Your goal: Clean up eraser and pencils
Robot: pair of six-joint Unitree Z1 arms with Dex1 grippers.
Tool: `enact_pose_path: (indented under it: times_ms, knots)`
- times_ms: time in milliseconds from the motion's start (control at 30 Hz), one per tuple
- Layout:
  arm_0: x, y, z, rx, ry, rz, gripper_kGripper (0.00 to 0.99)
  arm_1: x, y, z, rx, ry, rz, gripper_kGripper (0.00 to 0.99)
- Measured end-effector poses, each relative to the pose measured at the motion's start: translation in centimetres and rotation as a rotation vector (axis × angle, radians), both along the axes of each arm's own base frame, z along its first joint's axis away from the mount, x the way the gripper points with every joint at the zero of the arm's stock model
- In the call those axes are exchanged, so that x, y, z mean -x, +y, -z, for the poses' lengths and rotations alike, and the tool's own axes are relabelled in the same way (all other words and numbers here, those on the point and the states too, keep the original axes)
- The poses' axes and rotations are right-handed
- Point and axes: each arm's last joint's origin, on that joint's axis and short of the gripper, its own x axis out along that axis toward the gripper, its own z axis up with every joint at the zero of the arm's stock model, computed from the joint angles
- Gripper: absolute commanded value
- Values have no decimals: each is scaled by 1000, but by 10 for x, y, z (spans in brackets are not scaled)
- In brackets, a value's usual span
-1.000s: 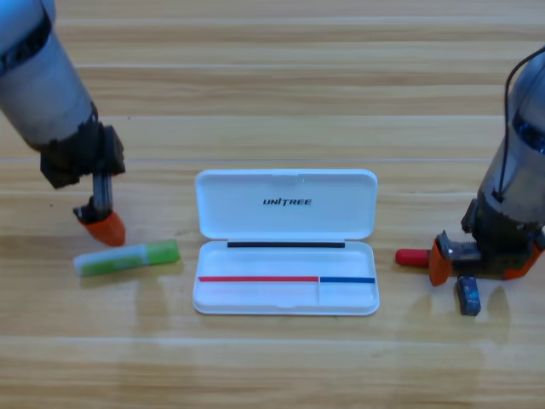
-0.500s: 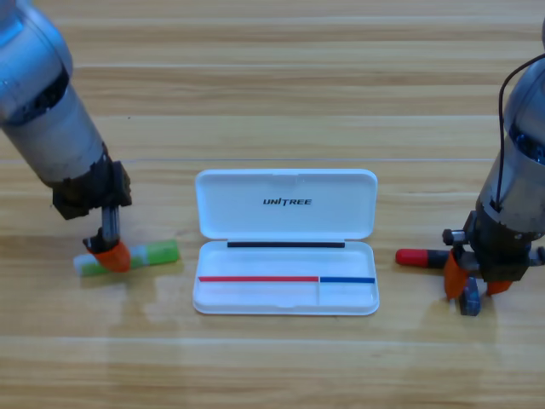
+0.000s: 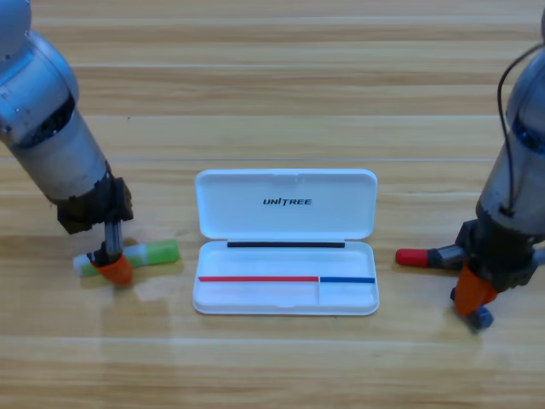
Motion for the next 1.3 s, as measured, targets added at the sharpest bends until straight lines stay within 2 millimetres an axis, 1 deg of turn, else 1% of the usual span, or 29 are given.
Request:
enact_pose_path:
  times_ms: [100, 133, 233, 267, 300, 400, 467, 500, 533, 600, 700, 767, 900, 967, 1000, 1033, 1067, 1200, 1300]
  knots:
    - [0, 0, 3, 3, -6, 0, 971, 1, 2, -26, -7, -13, -196, 0]
    - [1, 1, 5, 0, 0, 0, 960, 2, 5, -40, -14, -26, -276, 0]
    - [0, 0, 8, -3, 6, 0, 940, 8, 11, -75, -26, -49, -437, 0]
    - [0, 0, 9, -3, 6, -1, 928, 11, 13, -82, -28, -52, -489, 0]
    - [-1, 0, 10, -4, 6, -1, 916, 13, 15, -86, -32, -59, -535, 0]
    - [-1, 0, 10, -3, 8, 0, 885, 21, 26, -93, -46, -88, -772, 0]
    - [-1, 0, 10, -3, 8, 0, 834, 22, 36, -99, -55, -132, -919, 0]
    - [-1, 0, 11, -4, 9, 0, 828, 21, 42, -100, -51, -147, -960, 0]
    - [-1, 0, 11, -3, 10, 0, 790, 20, 47, -99, -48, -157, -1000, 0]
    - [-1, -1, 11, -3, 11, 0, 747, 16, 56, -95, -41, -162, -1044, 0]
    - [-1, -1, 12, -2, 13, 0, 621, 8, 75, -88, -35, -171, -1066, 0]
    - [-1, -1, 13, -1, 15, 1, 515, 3, 87, -82, -33, -176, -1087, 0]
    - [-2, -1, 14, -8, 16, 25, 353, -7, 105, -67, -24, -174, -1113, 0]
    - [-2, -1, 14, -10, 16, 33, 236, -11, 111, -58, -20, -161, -1117, 0]
    - [-2, -1, 14, -11, 17, 36, 149, -12, 114, -54, -19, -156, -1119, 0]
    - [-2, -1, 14, -12, 17, 39, 21, -13, 116, -50, -16, -148, -1121, 0]
    - [-2, -1, 15, -14, 17, 45, 0, -14, 117, -48, -15, -145, -1123, 0]
    - [-2, -2, 14, -16, 15, 59, 0, -16, 123, -41, -13, -139, -1136, 0]
    - [-2, -2, 14, -16, 15, 57, 0, -16, 124, -41, -15, -143, -1141, 0]
